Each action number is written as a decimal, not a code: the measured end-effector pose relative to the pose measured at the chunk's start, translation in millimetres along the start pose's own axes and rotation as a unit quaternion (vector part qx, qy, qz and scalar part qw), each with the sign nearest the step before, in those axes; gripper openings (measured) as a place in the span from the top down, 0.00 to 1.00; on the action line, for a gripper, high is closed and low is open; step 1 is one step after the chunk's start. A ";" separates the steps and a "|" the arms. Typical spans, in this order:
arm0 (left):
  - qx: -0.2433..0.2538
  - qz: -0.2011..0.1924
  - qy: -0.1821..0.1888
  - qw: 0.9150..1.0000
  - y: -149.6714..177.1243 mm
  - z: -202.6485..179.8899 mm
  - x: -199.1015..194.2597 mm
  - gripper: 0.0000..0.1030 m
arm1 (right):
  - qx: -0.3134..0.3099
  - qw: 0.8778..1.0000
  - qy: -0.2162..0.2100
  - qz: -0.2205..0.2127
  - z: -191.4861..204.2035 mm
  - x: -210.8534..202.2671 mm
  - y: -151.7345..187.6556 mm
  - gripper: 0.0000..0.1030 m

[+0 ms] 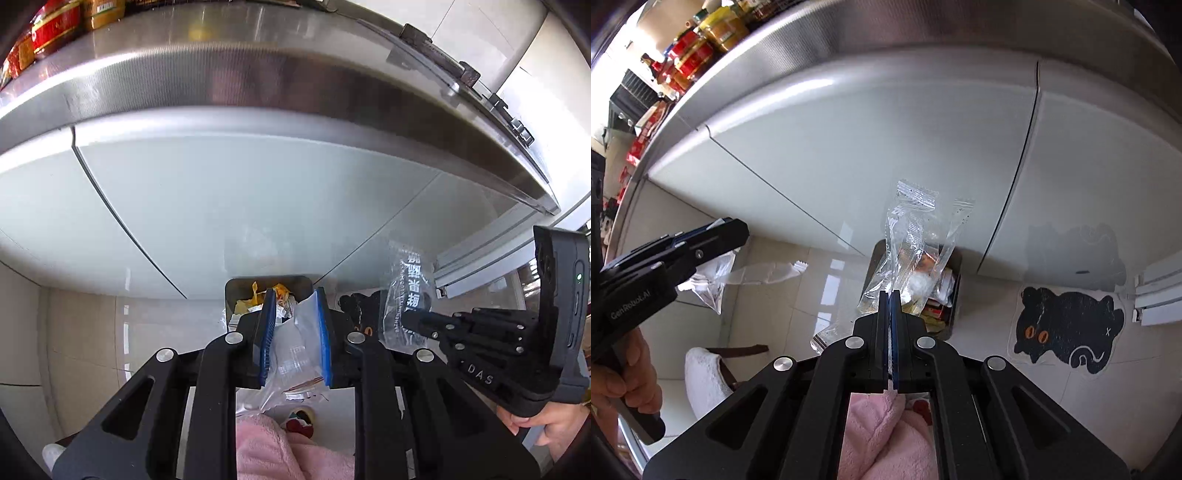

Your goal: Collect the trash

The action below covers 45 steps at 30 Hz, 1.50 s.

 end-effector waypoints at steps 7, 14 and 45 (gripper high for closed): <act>-0.008 0.033 0.007 0.999 5.9 14.7 80.6 0.82 | -0.001 1.000 -0.017 0.016 -15.0 87.5 18.9 0.97; -0.024 0.062 0.005 0.998 14.3 33.6 143.4 0.82 | 0.013 0.998 -0.029 0.050 -20.9 148.4 33.8 0.96; -0.025 0.028 0.014 0.999 -22.5 0.9 33.8 0.08 | 0.003 0.999 0.042 0.032 -21.0 17.1 0.7 0.03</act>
Point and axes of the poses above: each gripper's, at about its wrist camera, not at the fingertips, and x roughly the way its jaws point, z to its left, y to its underside, the point moved 9 cm from there along x, roughly the way its jaws point, and after that the axes turned 15 degrees about -x, right-handed, at the moved point
